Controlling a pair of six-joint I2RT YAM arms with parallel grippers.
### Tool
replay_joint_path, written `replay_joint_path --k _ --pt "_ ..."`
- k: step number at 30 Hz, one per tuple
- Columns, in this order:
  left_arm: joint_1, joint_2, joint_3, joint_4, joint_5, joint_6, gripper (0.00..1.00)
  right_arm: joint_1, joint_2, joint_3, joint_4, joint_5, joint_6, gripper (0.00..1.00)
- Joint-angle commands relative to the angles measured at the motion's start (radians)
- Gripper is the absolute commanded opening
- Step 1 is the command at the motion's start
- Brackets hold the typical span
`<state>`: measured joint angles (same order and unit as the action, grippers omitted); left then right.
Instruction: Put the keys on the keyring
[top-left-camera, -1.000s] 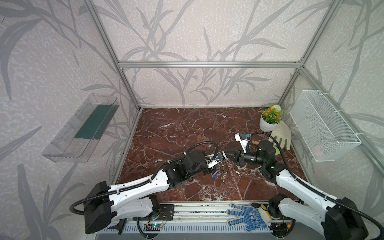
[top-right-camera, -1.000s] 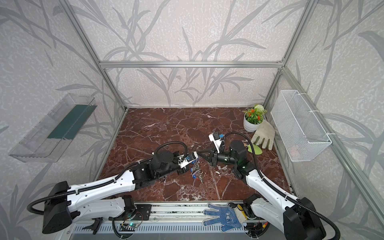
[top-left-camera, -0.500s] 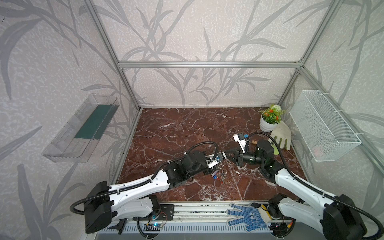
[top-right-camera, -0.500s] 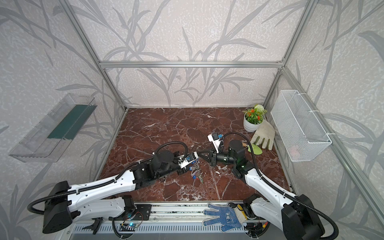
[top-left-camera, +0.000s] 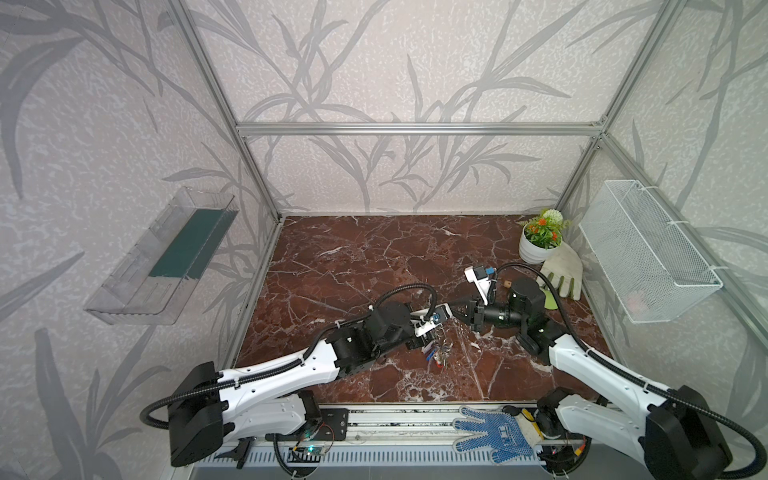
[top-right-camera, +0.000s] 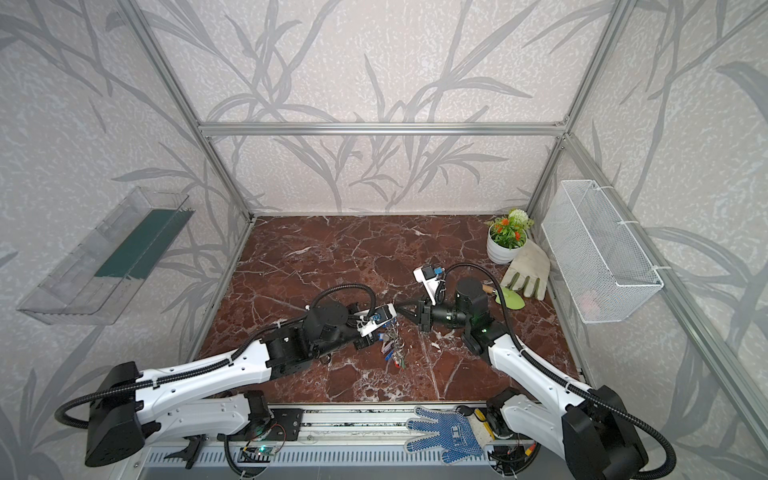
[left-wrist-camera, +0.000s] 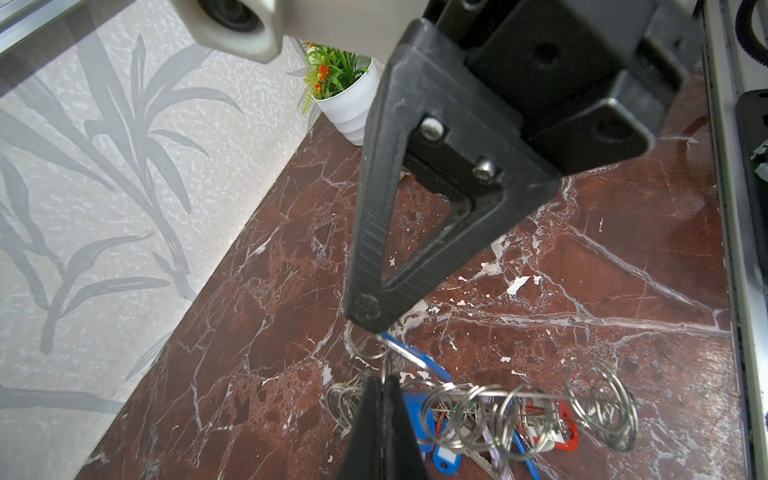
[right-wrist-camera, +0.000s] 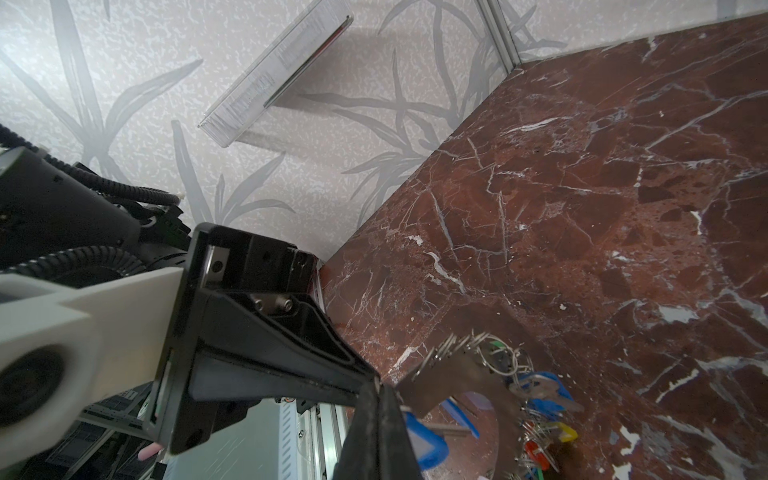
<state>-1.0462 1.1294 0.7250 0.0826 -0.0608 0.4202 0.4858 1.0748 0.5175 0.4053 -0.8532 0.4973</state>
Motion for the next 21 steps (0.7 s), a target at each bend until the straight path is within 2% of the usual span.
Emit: replay_joint_path --k 1,12,18,21 --pt "-0.013 -0.038 0.005 0.148 -0.011 0.033 0.0 0.011 0.02 0.027 -0.064 0.0 -0.021 0.0" --pt "-0.028 -0.044 -0.019 0.179 -0.053 0.058 0.0 0.014 0.028 0.036 -0.107 0.012 -0.025 0.0" --pt "-0.042 -0.052 -0.033 0.164 -0.09 0.053 0.0 0.006 -0.016 0.053 -0.161 0.061 -0.026 0.0" --pt "-0.051 -0.056 -0.045 0.159 -0.109 0.074 0.0 -0.026 -0.046 0.039 -0.143 0.049 0.014 0.0"
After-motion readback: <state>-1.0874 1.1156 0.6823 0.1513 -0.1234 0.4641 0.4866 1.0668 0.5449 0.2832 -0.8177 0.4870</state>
